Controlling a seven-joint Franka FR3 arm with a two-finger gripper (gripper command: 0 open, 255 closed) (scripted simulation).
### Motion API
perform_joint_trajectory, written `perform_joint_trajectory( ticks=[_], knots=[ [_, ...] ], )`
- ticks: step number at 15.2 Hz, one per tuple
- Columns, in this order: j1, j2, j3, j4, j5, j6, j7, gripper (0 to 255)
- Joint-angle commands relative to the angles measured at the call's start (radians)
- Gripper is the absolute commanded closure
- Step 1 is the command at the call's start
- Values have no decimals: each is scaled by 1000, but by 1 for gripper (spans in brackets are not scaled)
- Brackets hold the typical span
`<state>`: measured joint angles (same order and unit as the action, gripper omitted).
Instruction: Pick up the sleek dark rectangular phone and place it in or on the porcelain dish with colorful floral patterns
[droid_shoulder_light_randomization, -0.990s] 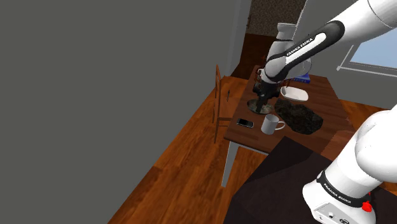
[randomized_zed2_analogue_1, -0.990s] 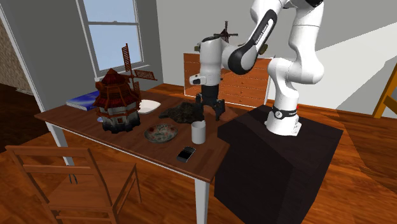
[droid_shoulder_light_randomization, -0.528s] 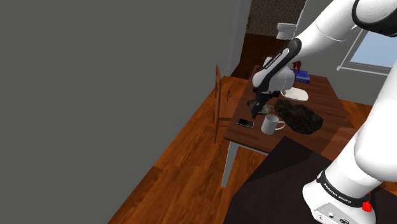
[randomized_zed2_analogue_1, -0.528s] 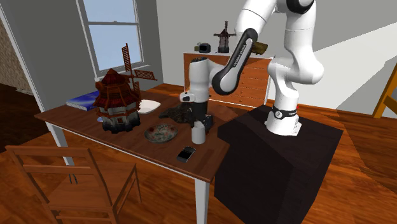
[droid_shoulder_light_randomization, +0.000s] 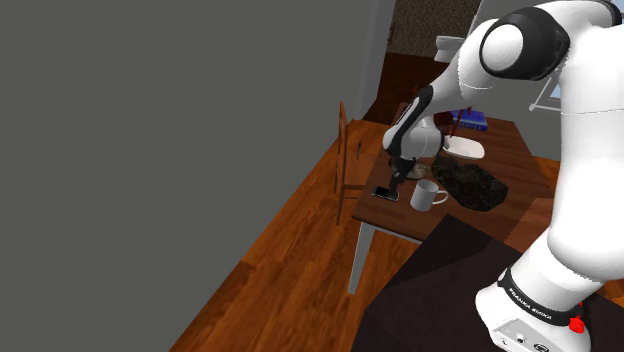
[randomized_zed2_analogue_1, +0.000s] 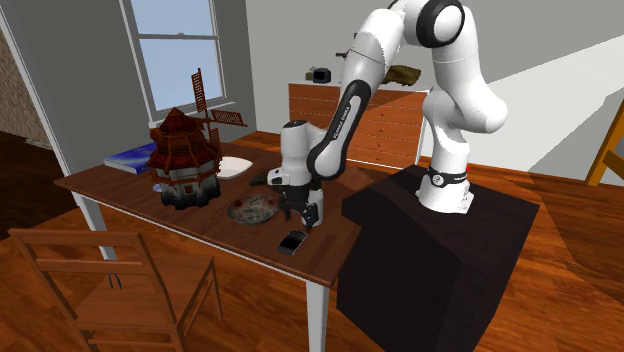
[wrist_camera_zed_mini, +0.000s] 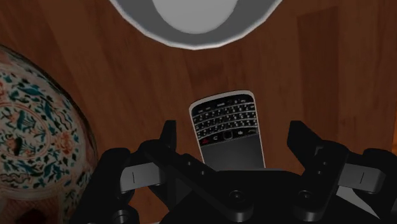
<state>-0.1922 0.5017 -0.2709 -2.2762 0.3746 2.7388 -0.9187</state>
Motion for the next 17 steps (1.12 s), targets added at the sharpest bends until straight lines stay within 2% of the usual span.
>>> perform_joint_trajectory(
  ticks=[1, 6, 14, 15, 17],
  knots=[
    [-16, 30, 17, 12, 17, 19, -16, 0],
    [-49, 107, 60, 41, 52, 69, -43, 0],
    [-49, 106, 60, 41, 51, 69, -43, 0],
    [-49, 106, 60, 41, 51, 69, -43, 255],
    [-49, 106, 60, 41, 51, 69, -43, 255]
  ],
)
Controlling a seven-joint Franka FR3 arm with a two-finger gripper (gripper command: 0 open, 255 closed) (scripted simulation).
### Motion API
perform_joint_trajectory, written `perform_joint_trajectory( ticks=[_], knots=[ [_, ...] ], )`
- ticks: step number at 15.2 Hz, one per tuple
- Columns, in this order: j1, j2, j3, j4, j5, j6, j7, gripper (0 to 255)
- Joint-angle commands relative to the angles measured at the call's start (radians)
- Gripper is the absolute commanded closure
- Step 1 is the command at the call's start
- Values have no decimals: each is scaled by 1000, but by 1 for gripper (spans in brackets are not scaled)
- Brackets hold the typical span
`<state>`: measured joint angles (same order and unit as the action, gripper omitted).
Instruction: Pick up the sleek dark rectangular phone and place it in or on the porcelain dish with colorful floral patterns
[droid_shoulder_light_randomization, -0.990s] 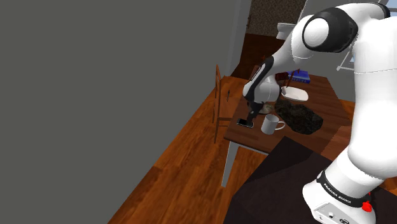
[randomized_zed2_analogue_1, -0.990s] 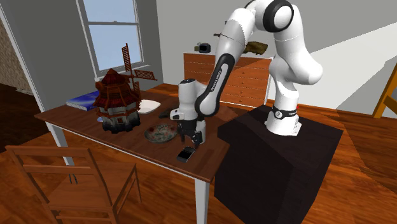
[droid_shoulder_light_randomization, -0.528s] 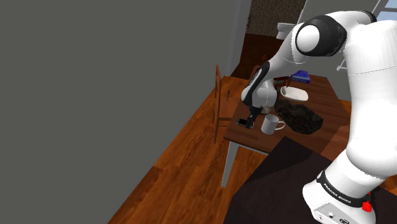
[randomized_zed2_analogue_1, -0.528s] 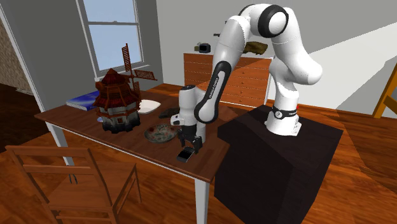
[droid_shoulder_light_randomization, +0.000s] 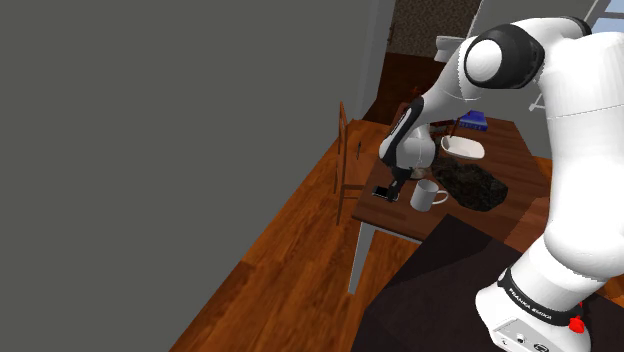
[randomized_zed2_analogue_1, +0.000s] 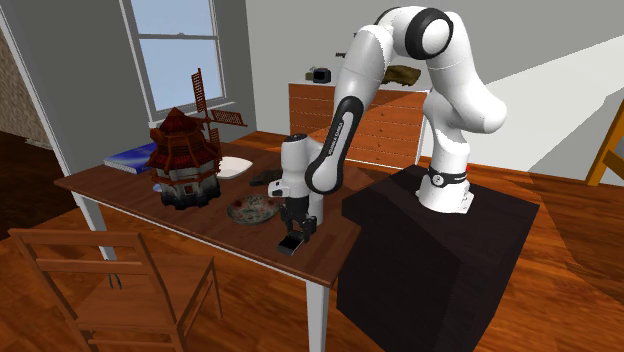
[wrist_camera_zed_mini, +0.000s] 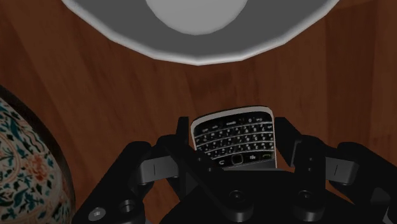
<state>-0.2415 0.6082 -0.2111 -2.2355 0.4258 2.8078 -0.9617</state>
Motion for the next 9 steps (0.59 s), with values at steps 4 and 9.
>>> perform_joint_trajectory(
  ticks=[4, 9],
  knots=[
    [0, 0, 0, 0, 0, 0, 0, 255],
    [12, -28, -15, -11, -11, -18, 9, 255]
  ],
)
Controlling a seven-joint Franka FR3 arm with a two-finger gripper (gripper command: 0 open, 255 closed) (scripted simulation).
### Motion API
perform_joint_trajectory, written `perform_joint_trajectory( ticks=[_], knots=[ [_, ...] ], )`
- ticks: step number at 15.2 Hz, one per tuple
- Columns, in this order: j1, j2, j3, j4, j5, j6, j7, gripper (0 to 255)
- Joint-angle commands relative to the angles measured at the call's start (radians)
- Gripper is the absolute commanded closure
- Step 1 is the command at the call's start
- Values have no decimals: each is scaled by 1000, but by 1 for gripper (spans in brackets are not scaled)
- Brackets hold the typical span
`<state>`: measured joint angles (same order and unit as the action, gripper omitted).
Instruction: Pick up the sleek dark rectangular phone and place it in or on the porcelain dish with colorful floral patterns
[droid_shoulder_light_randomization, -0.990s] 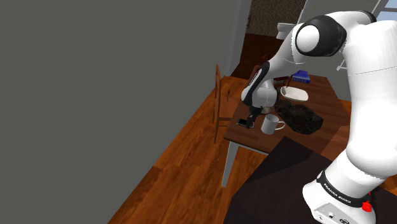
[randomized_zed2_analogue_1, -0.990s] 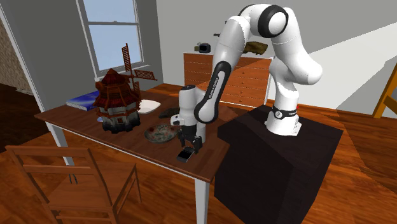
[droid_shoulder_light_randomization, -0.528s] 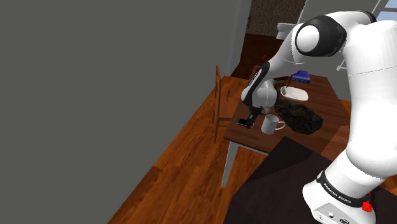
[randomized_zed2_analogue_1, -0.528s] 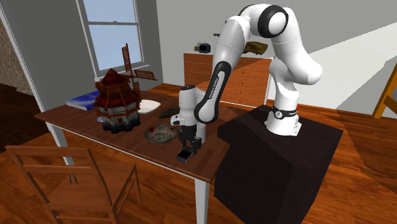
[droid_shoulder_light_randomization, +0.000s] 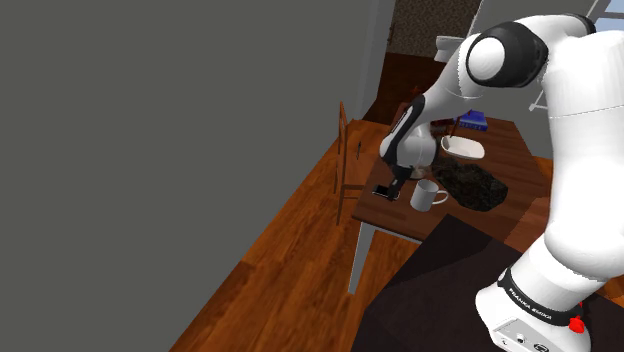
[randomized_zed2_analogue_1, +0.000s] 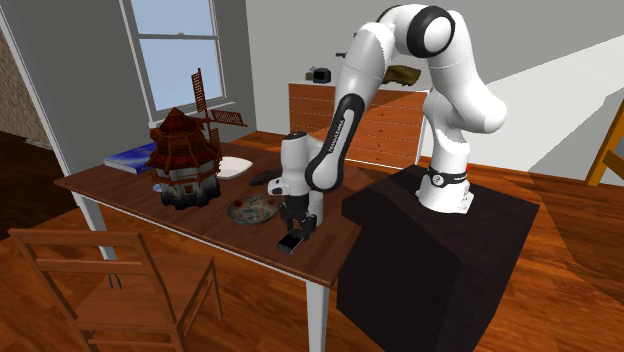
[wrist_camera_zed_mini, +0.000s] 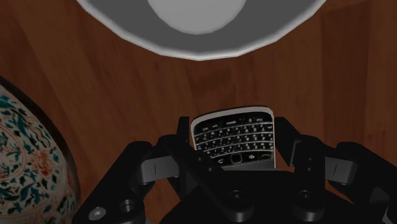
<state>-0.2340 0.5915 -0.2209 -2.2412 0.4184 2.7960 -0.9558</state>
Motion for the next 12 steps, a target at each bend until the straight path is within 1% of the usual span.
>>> perform_joint_trajectory(
  ticks=[1, 12],
  knots=[
    [11, -25, -13, -11, -10, -15, 8, 255],
    [77, -173, -98, -54, -94, -120, 73, 255]
  ],
)
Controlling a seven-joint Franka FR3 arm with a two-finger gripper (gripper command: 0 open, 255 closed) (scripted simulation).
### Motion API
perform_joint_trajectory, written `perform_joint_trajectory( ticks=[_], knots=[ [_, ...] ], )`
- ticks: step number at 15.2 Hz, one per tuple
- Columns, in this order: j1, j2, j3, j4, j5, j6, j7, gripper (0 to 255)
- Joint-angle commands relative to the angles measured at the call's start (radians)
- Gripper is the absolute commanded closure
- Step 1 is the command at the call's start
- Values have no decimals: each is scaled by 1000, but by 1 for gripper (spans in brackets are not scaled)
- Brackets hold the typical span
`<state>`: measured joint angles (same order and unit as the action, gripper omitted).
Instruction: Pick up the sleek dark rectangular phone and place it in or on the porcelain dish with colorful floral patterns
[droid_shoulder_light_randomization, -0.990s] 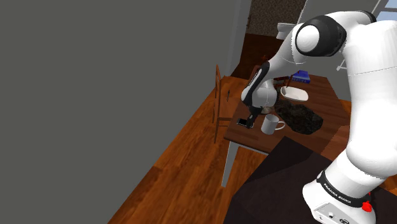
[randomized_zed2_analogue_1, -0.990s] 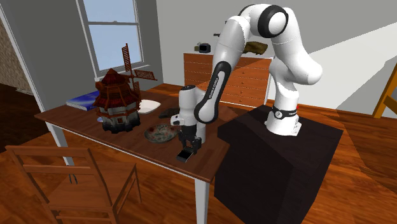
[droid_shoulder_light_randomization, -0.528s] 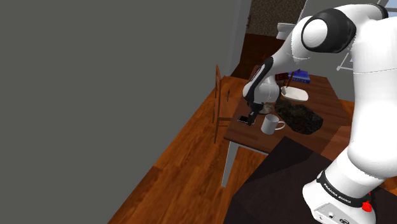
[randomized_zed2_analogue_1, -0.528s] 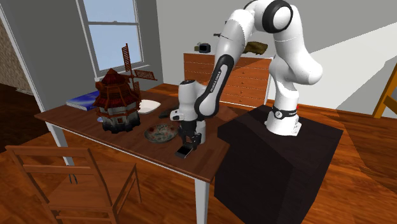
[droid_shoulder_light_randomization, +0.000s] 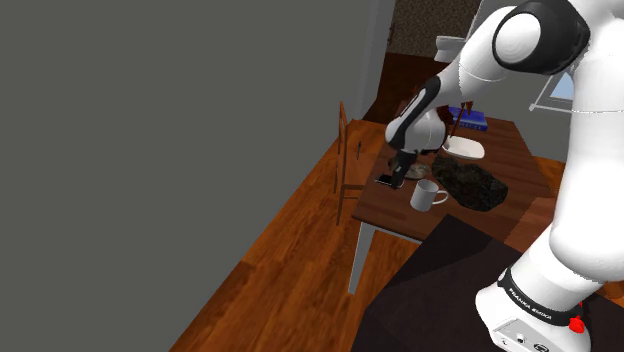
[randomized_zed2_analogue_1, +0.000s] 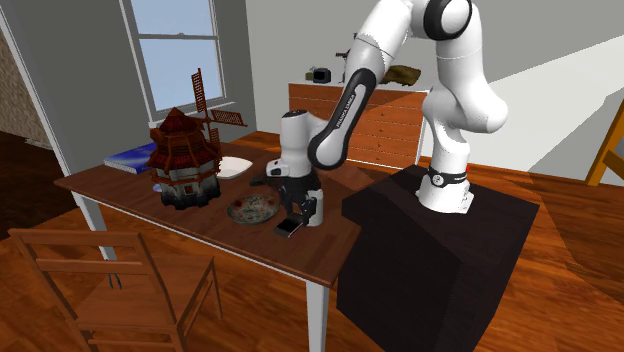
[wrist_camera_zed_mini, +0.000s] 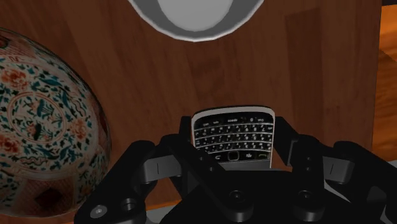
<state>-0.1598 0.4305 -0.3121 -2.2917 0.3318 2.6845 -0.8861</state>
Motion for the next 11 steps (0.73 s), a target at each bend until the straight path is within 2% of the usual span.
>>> perform_joint_trajectory(
  ticks=[1, 9, 10, 11],
  knots=[
    [9, -25, -14, -6, -16, -19, 10, 255],
    [47, -128, -67, -19, -93, -103, 65, 255],
    [48, -132, -68, -19, -96, -107, 67, 255],
    [28, -115, -70, 8, -88, -119, 42, 255]
  ],
)
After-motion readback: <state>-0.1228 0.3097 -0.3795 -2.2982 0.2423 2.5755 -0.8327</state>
